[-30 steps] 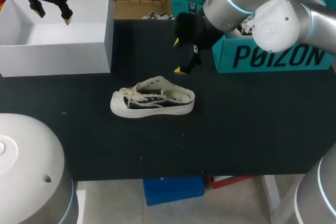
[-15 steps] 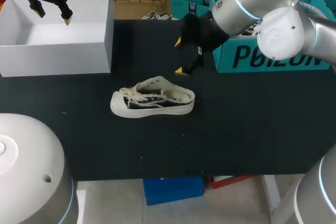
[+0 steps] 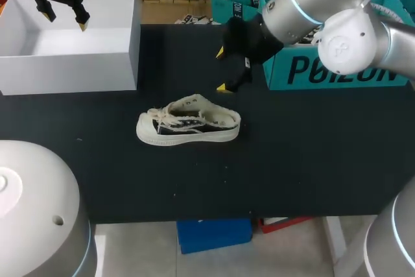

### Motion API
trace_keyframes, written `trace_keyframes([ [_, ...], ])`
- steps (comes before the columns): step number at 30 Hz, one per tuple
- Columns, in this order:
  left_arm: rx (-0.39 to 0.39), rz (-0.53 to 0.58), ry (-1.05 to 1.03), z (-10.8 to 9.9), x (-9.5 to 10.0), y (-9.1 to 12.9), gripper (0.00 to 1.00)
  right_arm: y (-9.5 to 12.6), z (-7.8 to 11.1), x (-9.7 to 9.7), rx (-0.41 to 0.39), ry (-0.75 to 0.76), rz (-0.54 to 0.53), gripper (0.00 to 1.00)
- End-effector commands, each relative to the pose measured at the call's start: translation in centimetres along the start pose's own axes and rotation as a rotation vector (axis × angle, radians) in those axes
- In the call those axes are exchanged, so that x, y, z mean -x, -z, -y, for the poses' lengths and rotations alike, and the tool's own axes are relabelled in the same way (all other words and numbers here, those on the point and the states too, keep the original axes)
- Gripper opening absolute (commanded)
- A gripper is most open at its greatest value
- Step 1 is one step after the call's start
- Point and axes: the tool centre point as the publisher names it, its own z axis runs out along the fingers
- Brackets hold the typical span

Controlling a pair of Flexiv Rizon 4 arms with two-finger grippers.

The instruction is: Take the shoe out of the shoebox, open the shoe tongue, remove and reinsert the insole, then place the shoe into the shoebox

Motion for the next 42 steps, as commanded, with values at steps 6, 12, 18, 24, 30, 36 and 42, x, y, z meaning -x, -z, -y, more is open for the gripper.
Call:
trace_keyframes([
  [6,0.001,0.001,0.0,-0.1,0.0,0.1,1.0,-0.1,0.0,0.0,0.001,0.0,0.002,1.0],
  [12,0.001,0.001,0.0,-0.1,0.0,0.1,1.0,0.0,0.2,-1.1,0.017,-0.01,0.008,1.0],
  [18,0.001,0.001,0.0,-0.1,0.0,0.1,1.0,-0.4,1.0,-3.3,0.078,-0.032,0.019,1.0],
  [24,0.001,0.001,0.0,-0.1,0.0,0.1,1.0,-1.5,1.5,-4.7,0.162,-0.045,0.017,1.0],
  [30,0.001,0.001,0.0,-0.1,0.0,0.1,1.0,-3.4,2.6,-4.9,0.225,-0.063,0.022,1.0],
  [36,0.001,0.001,0.0,-0.1,0.0,0.1,1.0,-4.9,3.6,-4.8,0.285,-0.068,0.023,1.0],
  [42,0.001,0.001,0.0,-0.1,0.0,0.1,1.0,-6.4,4.7,-4.8,0.336,-0.083,0.015,1.0],
])
